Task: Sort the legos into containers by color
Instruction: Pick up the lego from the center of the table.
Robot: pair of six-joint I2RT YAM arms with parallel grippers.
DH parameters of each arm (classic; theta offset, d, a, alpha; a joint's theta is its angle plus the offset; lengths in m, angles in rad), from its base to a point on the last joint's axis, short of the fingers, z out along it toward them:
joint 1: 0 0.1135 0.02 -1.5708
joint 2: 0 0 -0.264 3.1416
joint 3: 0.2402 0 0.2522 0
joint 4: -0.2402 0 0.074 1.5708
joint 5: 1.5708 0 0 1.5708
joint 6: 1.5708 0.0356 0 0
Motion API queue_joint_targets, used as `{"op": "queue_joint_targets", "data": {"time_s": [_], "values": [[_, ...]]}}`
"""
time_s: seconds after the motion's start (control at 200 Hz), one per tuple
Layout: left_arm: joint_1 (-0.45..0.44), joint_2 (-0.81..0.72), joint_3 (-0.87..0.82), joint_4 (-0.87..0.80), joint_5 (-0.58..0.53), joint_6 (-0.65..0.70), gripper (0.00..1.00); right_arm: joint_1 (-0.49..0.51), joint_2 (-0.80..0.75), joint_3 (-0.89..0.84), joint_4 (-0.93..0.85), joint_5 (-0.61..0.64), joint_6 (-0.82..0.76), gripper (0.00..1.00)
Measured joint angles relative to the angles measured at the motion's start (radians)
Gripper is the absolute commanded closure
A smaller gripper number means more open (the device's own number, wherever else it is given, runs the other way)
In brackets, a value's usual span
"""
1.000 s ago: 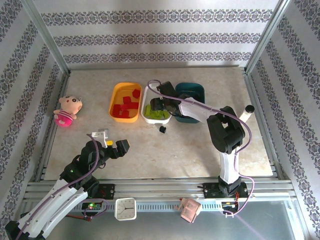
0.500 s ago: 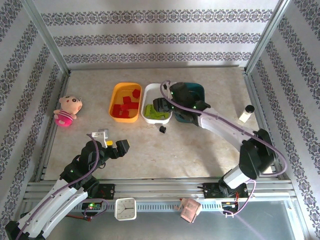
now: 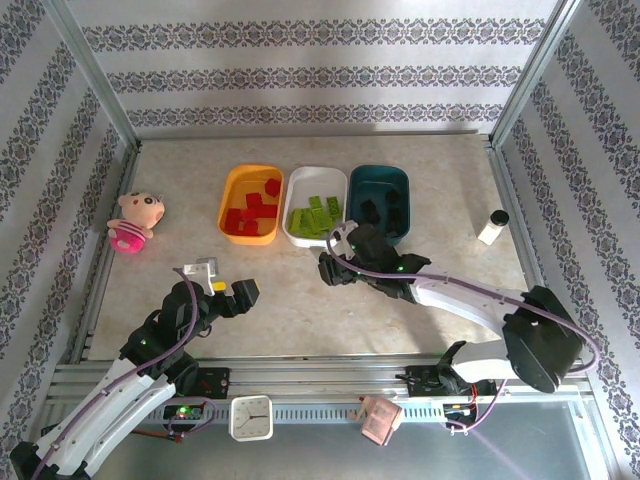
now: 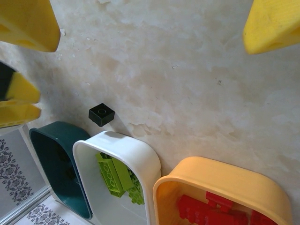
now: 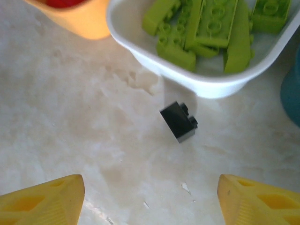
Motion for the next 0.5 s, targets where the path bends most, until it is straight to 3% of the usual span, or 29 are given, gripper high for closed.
{"op": "queue_joint_targets", "data": {"time_s": [0.295, 0.5], "values": [[0.0, 0.0, -0.006, 0.012, 0.012, -0.021, 0.0, -0.01, 0.257, 0.042, 0.079, -0.003, 0.0, 0.29], [0.0, 0.0, -0.018, 0.014, 0.023, -0.032, 0.0, -0.034, 0.363, 0.11, 0.121, 0.016, -0.008, 0.37]]}}
